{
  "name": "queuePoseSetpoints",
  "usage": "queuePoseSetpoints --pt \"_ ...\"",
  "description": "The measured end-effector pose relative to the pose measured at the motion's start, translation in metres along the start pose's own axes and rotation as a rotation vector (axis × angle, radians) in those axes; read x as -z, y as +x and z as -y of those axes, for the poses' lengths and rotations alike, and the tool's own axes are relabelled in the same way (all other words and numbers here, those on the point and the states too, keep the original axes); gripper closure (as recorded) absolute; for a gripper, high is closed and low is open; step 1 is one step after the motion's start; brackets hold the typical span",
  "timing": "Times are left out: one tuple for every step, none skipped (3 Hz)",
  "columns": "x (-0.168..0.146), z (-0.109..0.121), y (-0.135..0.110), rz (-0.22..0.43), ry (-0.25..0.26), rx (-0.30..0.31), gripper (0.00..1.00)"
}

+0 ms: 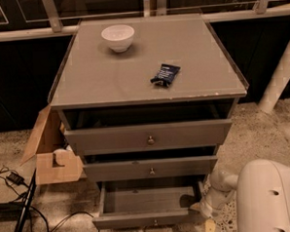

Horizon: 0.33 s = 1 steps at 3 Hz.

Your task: Open bottom drawer

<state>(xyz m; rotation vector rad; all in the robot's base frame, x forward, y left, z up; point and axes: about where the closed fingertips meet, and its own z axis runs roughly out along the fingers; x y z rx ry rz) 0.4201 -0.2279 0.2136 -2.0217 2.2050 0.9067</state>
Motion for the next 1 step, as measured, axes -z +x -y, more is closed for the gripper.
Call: queuePoseSetpoints --pt "0.0000 0.0000 0.0000 0.000 0.000 0.000 0.00"
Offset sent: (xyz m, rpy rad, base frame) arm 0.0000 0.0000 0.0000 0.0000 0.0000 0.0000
